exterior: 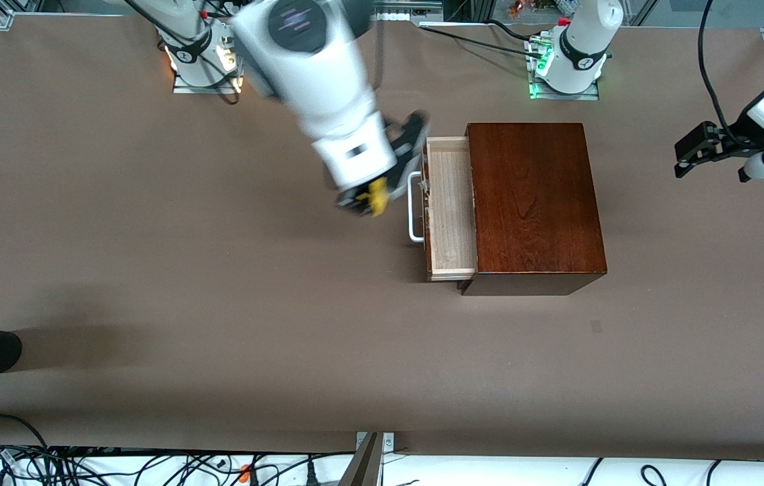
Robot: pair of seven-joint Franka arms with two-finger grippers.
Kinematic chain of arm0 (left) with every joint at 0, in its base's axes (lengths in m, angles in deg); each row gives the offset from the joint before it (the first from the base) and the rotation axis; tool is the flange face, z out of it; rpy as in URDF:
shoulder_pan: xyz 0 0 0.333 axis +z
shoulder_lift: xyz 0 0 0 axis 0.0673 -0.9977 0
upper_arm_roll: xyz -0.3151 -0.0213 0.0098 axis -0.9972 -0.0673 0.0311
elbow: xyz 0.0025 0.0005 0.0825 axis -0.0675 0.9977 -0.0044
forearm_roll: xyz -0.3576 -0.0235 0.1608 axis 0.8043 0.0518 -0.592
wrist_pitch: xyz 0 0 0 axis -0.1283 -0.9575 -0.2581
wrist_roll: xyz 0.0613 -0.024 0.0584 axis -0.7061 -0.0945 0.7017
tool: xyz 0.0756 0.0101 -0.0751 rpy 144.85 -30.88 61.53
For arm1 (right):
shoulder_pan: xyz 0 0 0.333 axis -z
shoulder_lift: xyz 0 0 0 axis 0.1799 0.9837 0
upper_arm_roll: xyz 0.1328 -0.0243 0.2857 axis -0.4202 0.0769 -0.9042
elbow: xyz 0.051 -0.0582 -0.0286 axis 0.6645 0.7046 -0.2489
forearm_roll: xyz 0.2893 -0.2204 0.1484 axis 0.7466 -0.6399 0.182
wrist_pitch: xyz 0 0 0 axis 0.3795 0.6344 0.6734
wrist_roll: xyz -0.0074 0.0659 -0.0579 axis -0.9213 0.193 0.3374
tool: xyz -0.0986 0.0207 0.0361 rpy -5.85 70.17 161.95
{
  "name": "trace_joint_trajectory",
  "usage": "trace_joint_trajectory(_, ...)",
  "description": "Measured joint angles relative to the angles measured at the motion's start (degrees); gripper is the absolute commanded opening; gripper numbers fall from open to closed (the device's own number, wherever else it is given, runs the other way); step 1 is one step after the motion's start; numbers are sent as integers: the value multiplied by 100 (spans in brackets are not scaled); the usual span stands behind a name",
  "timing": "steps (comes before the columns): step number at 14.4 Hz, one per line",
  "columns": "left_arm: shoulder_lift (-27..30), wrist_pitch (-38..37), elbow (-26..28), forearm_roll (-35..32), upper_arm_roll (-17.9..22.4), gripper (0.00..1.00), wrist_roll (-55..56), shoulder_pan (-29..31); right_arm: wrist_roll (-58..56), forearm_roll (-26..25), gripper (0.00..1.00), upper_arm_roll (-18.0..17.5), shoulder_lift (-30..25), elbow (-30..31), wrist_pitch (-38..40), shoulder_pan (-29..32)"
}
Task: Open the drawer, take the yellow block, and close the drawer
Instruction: 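Lift the yellow cube out with the right gripper and carry it away, then set the cube on the table with the right gripper while the left gripper pushes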
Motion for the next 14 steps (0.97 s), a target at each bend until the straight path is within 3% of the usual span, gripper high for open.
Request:
trace_joint_trajectory(6,-76,-177,45,15,-1322,100,-504,-74,-364,32,0,38,28,42,376,1738)
trace_joint_trajectory(10,-321,-216,70,168,-2273,100,-1006,-96,-498,43,0,54,27,175,393,2354)
trace_joint_trajectory(12,-592,-186,56,307,-2777,100,-1110,-105,-486,44,0,224,-34,487,305,2503)
trace_joint_trajectory(14,-974,-60,-21,447,-3154,100,-1237,-115,-310,44,0,372,-270,1249,-112,2568)
